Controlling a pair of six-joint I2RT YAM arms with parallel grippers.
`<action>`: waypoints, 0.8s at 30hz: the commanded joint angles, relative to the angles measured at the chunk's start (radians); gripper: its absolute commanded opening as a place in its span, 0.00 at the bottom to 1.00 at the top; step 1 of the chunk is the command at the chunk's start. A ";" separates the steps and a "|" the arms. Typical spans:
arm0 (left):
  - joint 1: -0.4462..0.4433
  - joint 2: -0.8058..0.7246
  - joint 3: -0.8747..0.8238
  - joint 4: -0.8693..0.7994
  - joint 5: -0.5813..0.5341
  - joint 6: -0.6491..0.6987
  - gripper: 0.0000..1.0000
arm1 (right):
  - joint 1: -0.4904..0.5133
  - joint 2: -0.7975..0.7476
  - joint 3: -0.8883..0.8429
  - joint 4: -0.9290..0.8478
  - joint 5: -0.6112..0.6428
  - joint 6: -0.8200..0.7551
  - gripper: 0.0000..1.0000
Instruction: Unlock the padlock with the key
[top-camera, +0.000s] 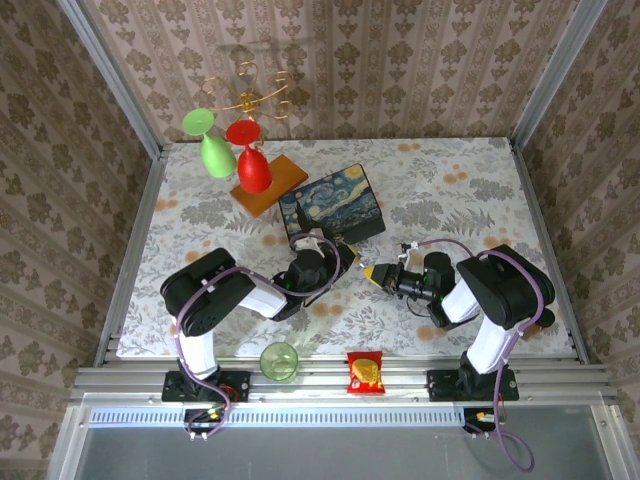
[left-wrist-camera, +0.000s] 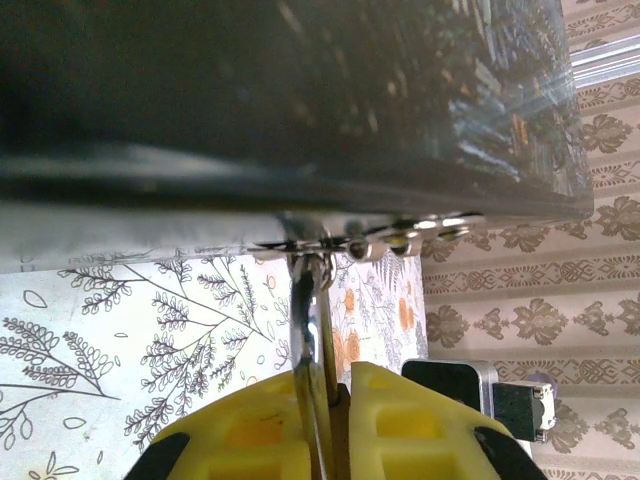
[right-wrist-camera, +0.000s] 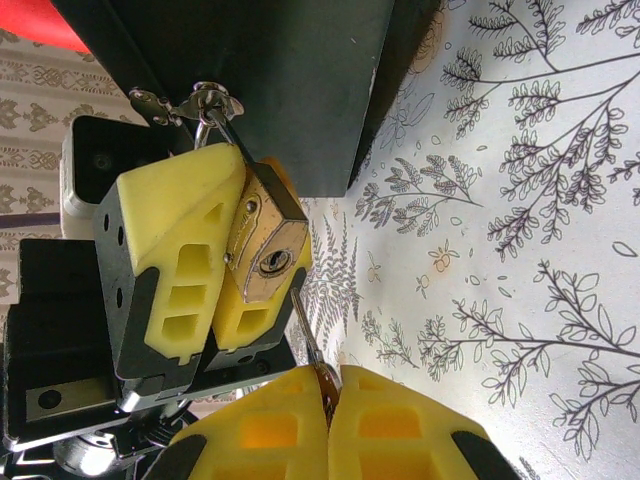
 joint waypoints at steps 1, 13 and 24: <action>-0.003 -0.003 0.026 0.097 0.013 -0.033 0.00 | -0.003 0.000 0.017 0.009 0.007 -0.008 0.00; -0.007 0.002 0.022 0.105 0.015 -0.038 0.00 | -0.005 -0.004 0.029 0.008 0.001 -0.001 0.00; -0.013 0.014 0.030 0.115 0.013 -0.043 0.00 | -0.011 -0.018 0.032 0.009 -0.002 0.005 0.00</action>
